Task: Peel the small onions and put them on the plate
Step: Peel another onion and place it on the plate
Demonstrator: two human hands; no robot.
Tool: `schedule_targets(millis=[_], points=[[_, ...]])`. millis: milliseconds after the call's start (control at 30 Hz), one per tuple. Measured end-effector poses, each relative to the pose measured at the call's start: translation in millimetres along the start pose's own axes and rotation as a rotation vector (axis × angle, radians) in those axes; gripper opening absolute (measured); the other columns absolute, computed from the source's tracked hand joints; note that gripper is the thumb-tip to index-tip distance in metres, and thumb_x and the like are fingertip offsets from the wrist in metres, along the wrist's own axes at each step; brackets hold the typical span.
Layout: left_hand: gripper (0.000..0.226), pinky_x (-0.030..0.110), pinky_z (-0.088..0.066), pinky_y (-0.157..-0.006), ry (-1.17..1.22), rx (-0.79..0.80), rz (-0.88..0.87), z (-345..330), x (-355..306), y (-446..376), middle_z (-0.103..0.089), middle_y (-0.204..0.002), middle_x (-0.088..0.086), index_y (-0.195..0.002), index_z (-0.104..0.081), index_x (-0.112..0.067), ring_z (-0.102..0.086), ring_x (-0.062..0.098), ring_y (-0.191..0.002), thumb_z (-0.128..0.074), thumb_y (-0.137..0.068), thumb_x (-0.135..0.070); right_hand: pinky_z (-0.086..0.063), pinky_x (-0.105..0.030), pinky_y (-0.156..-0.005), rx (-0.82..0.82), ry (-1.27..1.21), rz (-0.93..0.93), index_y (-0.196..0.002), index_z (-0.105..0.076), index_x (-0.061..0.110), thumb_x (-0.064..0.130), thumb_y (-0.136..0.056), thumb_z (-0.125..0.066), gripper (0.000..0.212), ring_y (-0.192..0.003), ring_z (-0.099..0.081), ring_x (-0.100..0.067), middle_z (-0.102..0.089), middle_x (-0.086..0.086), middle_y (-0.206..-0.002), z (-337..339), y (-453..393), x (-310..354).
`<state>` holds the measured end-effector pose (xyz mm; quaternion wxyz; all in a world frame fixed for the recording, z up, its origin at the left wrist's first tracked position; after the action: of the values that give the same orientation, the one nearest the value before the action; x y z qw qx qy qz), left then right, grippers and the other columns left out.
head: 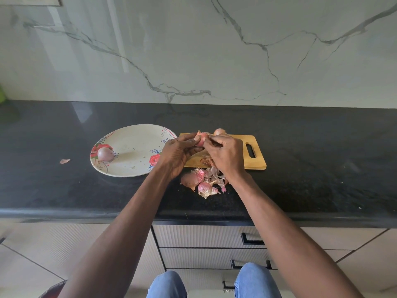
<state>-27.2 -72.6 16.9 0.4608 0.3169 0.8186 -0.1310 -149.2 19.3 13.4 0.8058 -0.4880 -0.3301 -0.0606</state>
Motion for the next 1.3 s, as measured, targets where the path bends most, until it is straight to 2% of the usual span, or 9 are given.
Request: schedule_targets(millis=[167, 333, 467, 567, 667, 800, 967, 1167, 1300], points=[[0.029, 0.033, -0.063, -0.080, 0.002, -0.009, 0.008, 1.4, 0.5, -0.6, -0.073, -0.109, 0.022, -0.117, -0.066, 0.009, -0.074, 0.027, -0.091, -0.065, -0.088, 0.007, -0.047, -0.030, -0.048, -0.031, -0.007, -0.042, -0.069, -0.074, -0.001, 0.010, -0.088, -0.075, 0.022, -0.049, -0.049, -0.011, -0.060, -0.001, -0.056, -1.1, 0.4, -3.1], [0.028, 0.032, -0.062, -0.079, 0.003, -0.008, 0.001, 1.8, 0.1, -0.7, -0.074, -0.107, 0.021, -0.118, -0.065, 0.009, -0.074, 0.027, -0.090, -0.063, -0.090, 0.008, -0.050, -0.021, -0.051, -0.010, -0.007, -0.005, -0.079, -0.078, 0.000, 0.011, -0.089, -0.076, 0.015, -0.053, -0.056, -0.010, -0.066, -0.003, -0.063, -0.7, 1.5, -0.2], [0.024, 0.033, -0.062, -0.081, -0.013, -0.010, -0.002, 0.4, 0.1, 0.1, -0.074, -0.107, 0.020, -0.113, -0.069, 0.006, -0.074, 0.026, -0.091, -0.063, -0.089, 0.008, -0.055, -0.027, -0.057, -0.027, -0.025, -0.013, -0.087, -0.079, 0.000, 0.011, -0.087, -0.077, 0.011, -0.059, -0.064, -0.015, -0.072, -0.007, -0.070, 0.3, 1.4, 1.3], [0.021, 0.032, -0.063, -0.079, -0.021, -0.008, -0.005, -0.9, -0.3, 0.9, -0.075, -0.104, 0.019, -0.109, -0.070, 0.005, -0.074, 0.026, -0.089, -0.064, -0.089, 0.008, -0.057, -0.021, -0.063, -0.047, -0.015, -0.027, -0.091, -0.079, -0.001, 0.009, -0.085, -0.079, 0.012, -0.066, -0.068, -0.013, -0.075, -0.008, -0.077, -0.8, 3.0, 0.6], [0.022, 0.033, -0.063, -0.079, -0.023, -0.010, 0.004, -1.9, 0.5, 1.0, -0.075, -0.106, 0.020, -0.110, -0.070, 0.005, -0.074, 0.026, -0.089, -0.064, -0.089, 0.007, -0.057, -0.024, -0.061, -0.039, -0.008, -0.081, -0.090, -0.079, -0.001, 0.009, -0.087, -0.077, 0.010, -0.066, -0.069, -0.014, -0.076, -0.008, -0.078, -2.4, 2.7, -0.8], [0.022, 0.030, -0.063, -0.078, -0.017, -0.002, -0.003, -3.0, -0.5, 2.4, -0.074, -0.106, 0.020, -0.109, -0.071, 0.003, -0.074, 0.026, -0.088, -0.061, -0.090, 0.009, -0.047, -0.009, -0.058, -0.018, -0.068, -0.227, -0.097, -0.079, 0.002, 0.016, -0.090, -0.073, 0.016, -0.065, -0.064, 0.001, -0.075, -0.002, -0.080, -0.7, -0.2, -0.9], [0.021, 0.028, -0.063, -0.074, 0.018, 0.017, -0.023, -4.8, -2.8, 6.0, -0.074, -0.100, 0.018, -0.104, -0.070, 0.003, -0.074, 0.024, -0.083, -0.056, -0.092, 0.012, -0.054, -0.011, -0.070, 0.019, -0.069, -0.232, -0.103, -0.079, 0.007, 0.028, -0.087, -0.077, 0.027, -0.079, -0.069, -0.003, -0.077, 0.000, -0.092, -0.6, -1.0, 1.1], [0.025, 0.032, -0.062, -0.083, 0.000, 0.014, -0.039, -3.1, -0.6, 2.9, -0.071, -0.114, 0.024, -0.109, -0.069, 0.003, -0.073, 0.028, -0.091, -0.065, -0.085, 0.009, -0.047, -0.006, -0.072, 0.002, 0.021, -0.170, -0.100, -0.077, 0.004, 0.011, -0.091, -0.072, 0.012, -0.082, -0.065, -0.009, -0.074, -0.004, -0.093, -2.7, 0.0, -3.4], [0.047, 0.031, -0.062, -0.081, -0.010, 0.010, -0.050, -4.6, 1.2, 2.5, -0.071, -0.113, 0.025, -0.118, -0.065, 0.008, -0.072, 0.029, -0.093, -0.075, -0.073, -0.002, -0.051, -0.019, -0.076, 0.063, 0.082, -0.064, -0.093, -0.067, 0.004, 0.001, -0.091, -0.067, 0.004, -0.086, -0.062, -0.016, -0.066, -0.006, -0.093, -9.5, 1.8, -6.2]])
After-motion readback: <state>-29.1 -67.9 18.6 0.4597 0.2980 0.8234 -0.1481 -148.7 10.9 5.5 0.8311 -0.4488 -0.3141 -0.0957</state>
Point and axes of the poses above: each hand's wrist, its own y-axis away from the middle knuckle, its own z-axis out of the back of the hand, x = y × z, the point moved 1 cm from there along -y, towards the middle knuckle
